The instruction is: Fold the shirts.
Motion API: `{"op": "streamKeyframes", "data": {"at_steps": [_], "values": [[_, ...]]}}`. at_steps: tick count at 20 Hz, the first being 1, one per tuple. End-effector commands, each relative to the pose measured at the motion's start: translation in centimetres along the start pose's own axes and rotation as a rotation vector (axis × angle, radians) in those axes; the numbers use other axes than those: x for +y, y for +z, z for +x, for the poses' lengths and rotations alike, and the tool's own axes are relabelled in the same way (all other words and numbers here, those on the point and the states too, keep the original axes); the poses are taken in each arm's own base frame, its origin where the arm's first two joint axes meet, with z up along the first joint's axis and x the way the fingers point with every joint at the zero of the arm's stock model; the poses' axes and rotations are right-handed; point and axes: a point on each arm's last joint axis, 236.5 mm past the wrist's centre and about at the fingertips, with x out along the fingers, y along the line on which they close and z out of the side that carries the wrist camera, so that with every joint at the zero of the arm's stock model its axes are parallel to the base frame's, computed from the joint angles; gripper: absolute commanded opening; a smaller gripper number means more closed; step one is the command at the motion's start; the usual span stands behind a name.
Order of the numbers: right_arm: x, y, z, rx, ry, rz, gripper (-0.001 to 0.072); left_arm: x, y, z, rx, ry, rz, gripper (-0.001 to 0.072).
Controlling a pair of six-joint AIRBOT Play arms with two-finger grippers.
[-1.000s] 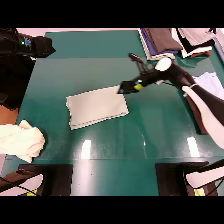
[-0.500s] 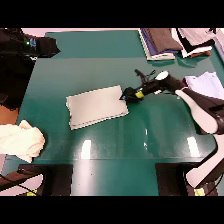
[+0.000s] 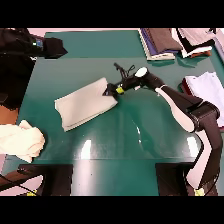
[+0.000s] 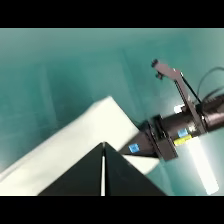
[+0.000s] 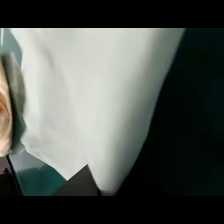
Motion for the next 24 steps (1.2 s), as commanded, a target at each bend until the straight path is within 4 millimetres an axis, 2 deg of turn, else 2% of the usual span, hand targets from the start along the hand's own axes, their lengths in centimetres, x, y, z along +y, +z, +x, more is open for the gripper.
{"op": "streamKeyframes", "data": {"at_steps": [1,3,6,8,11,12,14,16,17,20,22,24], "values": [[0.2,4.0,-5.5,-0.093,-0.069,-0.064,0.002,-4.2,-0.9,0.8,0.018,-0.066,0.079,0.0023],[-2.2,5.5,-11.8,-0.166,-0.167,-0.047,0.002,-6.4,-1.6,1.0,0.028,-0.106,0.132,0.0023],[-6.8,5.4,-22.6,-0.274,-0.324,0.016,0.0019,-8.2,-1.7,1.1,0.022,-0.136,0.154,0.0023],[-9.9,4.4,-30.4,-0.381,-0.418,0.084,0.002,-8.2,-1.5,1.1,0.011,-0.138,0.15,0.0023],[-13.7,1.9,-41.0,-0.555,-0.522,0.202,0.002,-8.3,-1.0,1.1,-0.009,-0.139,0.14,0.0023],[-14.9,0.9,-44.3,-0.611,-0.551,0.241,0.002,-8.3,-0.8,1.1,-0.018,-0.139,0.139,0.0023],[-16.7,-1.0,-49.6,-0.703,-0.601,0.303,0.002,-8.3,-0.3,1.1,-0.036,-0.139,0.125,0.0023],[-18.3,-2.6,-53.6,-0.783,-0.644,0.354,0.002,-8.4,0.1,1.1,-0.051,-0.14,0.089,0.0024],[-18.8,-3.0,-54.8,-0.813,-0.656,0.369,0.002,-8.4,0.2,1.1,-0.057,-0.141,0.088,0.0024],[-19.3,-2.9,-57.1,-0.881,-0.693,0.368,0.0019,-8.4,0.2,1.1,-0.056,-0.141,0.085,0.0023],[-18.0,-1.4,-58.6,-0.924,-0.717,0.317,0.002,-8.4,0.2,1.1,-0.056,-0.141,0.083,0.0023],[-15.5,0.8,-60.7,-0.989,-0.751,0.232,0.002,-8.4,0.1,1.1,-0.052,-0.141,0.083,0.0023]]}}
